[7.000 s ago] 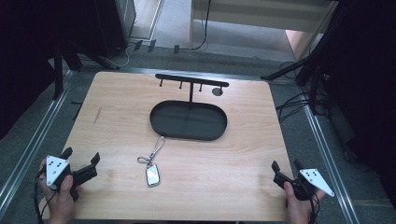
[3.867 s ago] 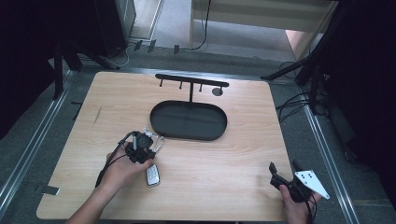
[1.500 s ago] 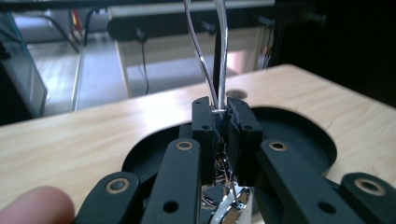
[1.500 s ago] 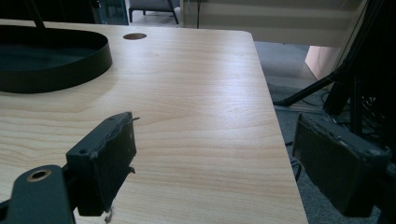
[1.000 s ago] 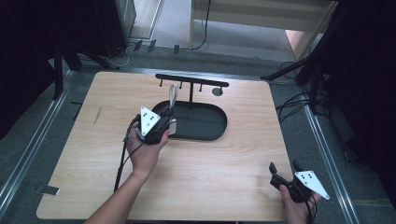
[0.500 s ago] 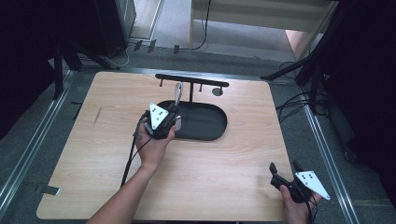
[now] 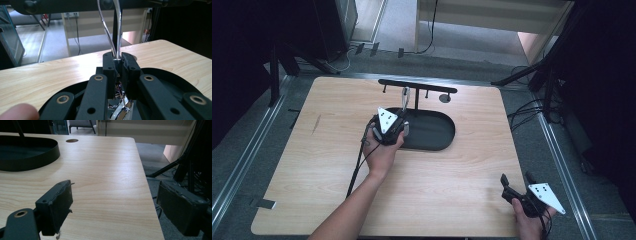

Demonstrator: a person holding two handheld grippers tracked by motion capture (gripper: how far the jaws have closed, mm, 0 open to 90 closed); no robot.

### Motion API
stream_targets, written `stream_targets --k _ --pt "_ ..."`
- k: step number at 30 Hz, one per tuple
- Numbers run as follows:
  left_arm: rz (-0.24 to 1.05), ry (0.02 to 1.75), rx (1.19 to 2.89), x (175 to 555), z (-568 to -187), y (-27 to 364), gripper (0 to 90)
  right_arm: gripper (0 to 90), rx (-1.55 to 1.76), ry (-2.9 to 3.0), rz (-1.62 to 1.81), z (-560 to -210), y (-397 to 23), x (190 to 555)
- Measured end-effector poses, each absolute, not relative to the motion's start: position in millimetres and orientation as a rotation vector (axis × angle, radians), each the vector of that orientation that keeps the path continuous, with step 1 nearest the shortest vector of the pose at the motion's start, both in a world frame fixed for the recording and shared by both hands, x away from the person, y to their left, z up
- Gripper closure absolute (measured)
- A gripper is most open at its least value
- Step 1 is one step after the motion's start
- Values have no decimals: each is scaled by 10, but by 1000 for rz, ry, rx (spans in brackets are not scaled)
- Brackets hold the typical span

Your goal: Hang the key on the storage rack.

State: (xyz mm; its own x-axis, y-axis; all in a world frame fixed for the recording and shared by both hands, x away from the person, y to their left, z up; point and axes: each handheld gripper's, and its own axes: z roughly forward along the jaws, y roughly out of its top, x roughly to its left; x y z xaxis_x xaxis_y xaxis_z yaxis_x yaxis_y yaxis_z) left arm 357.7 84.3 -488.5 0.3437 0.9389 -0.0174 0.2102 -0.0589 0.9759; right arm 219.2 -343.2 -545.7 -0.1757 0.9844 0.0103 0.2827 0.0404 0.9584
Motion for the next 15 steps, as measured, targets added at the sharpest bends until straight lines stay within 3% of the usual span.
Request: stream_targets --k 9,15 --pt "808 1084 1573 3561 -4918 853 823 138 1317 1565 1178 -5457 -3434 2191" --pt "797 1060 1548 3540 -4878 884 757 138 1316 1565 1177 -5457 -3433 2190"
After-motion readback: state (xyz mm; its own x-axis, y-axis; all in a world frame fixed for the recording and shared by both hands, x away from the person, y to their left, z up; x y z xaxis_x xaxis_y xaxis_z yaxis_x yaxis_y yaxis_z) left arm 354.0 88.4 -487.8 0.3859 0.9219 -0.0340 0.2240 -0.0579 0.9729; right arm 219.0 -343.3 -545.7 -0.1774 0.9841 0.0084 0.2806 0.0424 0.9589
